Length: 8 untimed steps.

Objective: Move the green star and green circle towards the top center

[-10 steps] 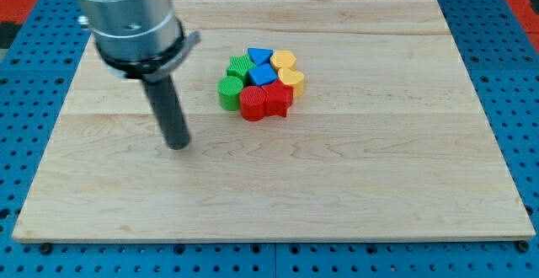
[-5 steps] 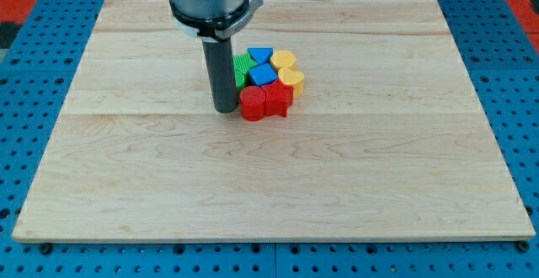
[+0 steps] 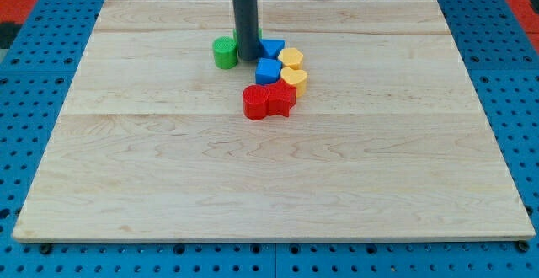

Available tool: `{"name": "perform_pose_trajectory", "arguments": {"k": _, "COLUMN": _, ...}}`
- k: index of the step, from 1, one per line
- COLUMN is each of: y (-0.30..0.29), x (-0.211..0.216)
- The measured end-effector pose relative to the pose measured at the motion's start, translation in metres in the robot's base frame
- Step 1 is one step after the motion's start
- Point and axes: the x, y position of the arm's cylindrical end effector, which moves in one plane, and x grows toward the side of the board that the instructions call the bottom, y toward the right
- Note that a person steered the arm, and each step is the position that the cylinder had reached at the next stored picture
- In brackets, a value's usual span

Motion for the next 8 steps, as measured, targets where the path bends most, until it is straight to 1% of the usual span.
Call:
{"name": "perform_pose_trajectory", "arguments": {"k": 1, "y": 0.034, "x": 0.0}}
{"name": "perform_pose_trajectory", "arguments": {"k": 2, "y": 0.016, "x": 0.0}}
{"name": "perform_pose_trajectory", "arguments": {"k": 3, "y": -0.005, "x": 0.011}}
{"name": "perform_pose_trajectory", "arguments": {"k": 4, "y": -0.035, "x": 0.035}}
{"name": "perform_pose_trajectory", "arguments": {"k": 5, "y": -0.055, "x": 0.027}}
{"name": "perform_pose_trajectory", "arguments": {"k": 6, "y": -0.055, "x": 0.014}}
{"name": "perform_pose_trajectory", "arguments": {"k": 7, "y": -0.045, "x": 0.003}}
{"name": "perform_pose_trajectory", "arguments": {"k": 8, "y": -0.004, "x": -0.018}}
